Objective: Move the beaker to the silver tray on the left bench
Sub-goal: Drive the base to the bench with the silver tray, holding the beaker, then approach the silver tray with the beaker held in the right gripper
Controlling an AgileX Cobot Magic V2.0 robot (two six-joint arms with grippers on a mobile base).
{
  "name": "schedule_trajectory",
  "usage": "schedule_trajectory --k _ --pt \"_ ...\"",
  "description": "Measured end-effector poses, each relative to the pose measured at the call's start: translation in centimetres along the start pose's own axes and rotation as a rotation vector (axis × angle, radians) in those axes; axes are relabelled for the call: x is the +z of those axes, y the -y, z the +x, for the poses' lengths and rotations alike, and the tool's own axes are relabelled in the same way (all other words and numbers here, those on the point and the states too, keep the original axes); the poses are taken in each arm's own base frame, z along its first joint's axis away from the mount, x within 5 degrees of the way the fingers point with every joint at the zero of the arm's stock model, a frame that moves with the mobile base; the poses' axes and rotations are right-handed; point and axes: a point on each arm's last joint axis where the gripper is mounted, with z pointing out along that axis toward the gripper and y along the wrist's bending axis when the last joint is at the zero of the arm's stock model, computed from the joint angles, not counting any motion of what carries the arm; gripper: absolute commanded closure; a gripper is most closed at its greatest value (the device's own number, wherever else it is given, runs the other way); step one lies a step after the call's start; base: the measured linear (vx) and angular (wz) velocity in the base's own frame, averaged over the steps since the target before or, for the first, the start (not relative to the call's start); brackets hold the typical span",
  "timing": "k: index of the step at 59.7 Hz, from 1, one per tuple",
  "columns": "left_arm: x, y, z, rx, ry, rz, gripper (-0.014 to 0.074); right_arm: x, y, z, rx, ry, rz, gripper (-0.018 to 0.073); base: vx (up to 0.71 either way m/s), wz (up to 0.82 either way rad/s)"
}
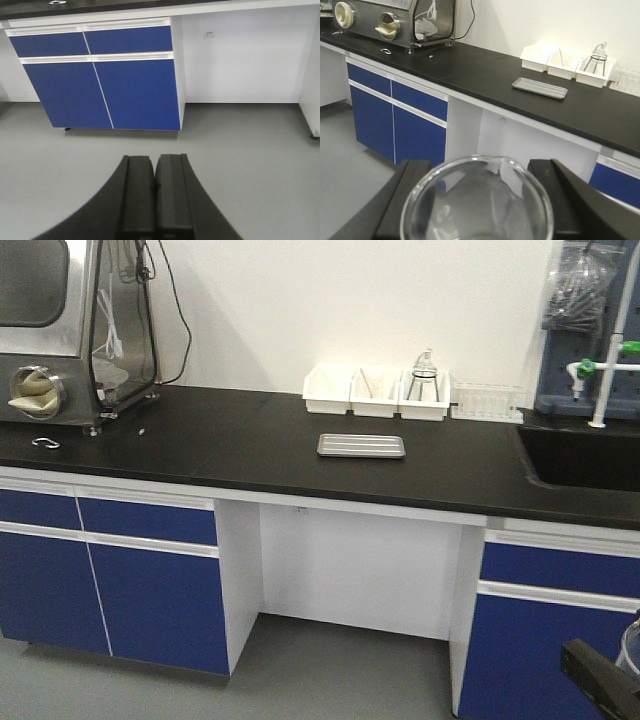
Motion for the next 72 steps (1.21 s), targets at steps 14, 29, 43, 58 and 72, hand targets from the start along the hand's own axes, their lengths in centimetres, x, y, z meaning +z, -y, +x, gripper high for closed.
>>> schedule_trajectory --k 14,29,43,58,72 --pt "0.0 0.0 0.0 0.0 0.0 0.0 0.0595 0.0 0.0 0.0 0.0 0.0 0.0 0.0571 0.38 0.05" --pt "0.0 0.0 0.0 0.0 0.0 0.0 0.0595 0.0 0.0 0.0 0.0 0.0 0.0 0.0571 0.43 -0.05" --pt "0.0 0.0 0.0 0.0 0.0 0.0 0.0595 0.0 0.0 0.0 0.0 0.0 0.0 0.0571 0.46 -0.03" --pt "0.0 0.0 0.0 0.0 0.0 0.0 0.0595 0.0 0.0 0.0 0.0 0.0 0.0 0.0571 0.48 0.09" --pt "0.0 0.0 0.0 0.0 0.0 0.0 0.0595 0.0 0.0 0.0 0.0 0.0 0.0 0.0571 0.5 0.08"
